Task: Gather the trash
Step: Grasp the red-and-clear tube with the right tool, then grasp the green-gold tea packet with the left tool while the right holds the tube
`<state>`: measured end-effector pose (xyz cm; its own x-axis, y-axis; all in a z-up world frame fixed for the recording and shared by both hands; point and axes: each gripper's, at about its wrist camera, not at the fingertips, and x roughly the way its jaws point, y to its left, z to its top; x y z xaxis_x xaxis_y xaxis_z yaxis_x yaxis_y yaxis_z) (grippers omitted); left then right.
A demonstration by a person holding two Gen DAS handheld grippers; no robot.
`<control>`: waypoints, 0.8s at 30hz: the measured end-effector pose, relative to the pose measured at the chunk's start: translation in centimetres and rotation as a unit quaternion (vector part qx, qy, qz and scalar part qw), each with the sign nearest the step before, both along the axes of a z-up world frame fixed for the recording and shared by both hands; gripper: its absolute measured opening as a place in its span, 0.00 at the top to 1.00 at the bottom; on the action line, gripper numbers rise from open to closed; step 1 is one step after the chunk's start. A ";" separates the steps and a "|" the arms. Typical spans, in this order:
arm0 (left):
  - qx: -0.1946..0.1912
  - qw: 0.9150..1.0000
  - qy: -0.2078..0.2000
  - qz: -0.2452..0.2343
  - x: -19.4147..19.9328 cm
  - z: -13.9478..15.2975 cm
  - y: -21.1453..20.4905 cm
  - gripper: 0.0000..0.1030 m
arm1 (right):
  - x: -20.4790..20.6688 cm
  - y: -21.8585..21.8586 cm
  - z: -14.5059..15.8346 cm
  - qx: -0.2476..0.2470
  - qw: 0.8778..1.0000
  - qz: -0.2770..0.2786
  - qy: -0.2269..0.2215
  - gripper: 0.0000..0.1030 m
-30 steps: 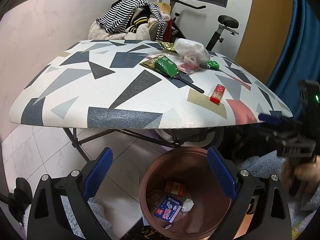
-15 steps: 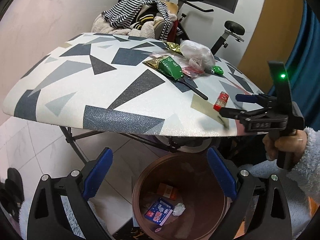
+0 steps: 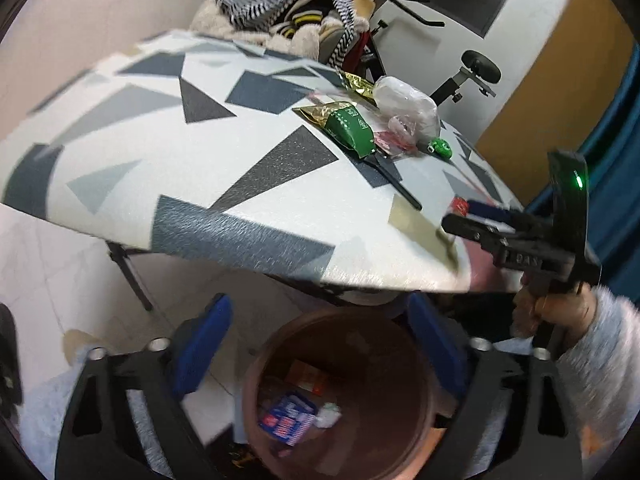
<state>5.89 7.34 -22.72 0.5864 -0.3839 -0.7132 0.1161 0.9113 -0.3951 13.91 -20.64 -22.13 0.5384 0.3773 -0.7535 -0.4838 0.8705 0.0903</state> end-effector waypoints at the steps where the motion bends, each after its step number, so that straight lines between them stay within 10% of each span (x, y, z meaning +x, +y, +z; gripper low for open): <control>1: -0.015 1.000 0.008 0.002 0.9 0.3 0.1 0.26 | 0.0 -0.3 0.1 0.006 1.000 -0.005 -0.001 0.18; 9: -0.096 0.995 0.036 0.020 10.3 2.8 -1.6 0.35 | -0.8 -2.7 1.3 0.039 0.998 -0.051 -0.016 0.18; 24: -0.031 0.991 0.086 0.096 22.4 1.1 -4.9 0.41 | -2.1 -6.3 1.9 0.066 0.994 -0.088 -0.020 0.18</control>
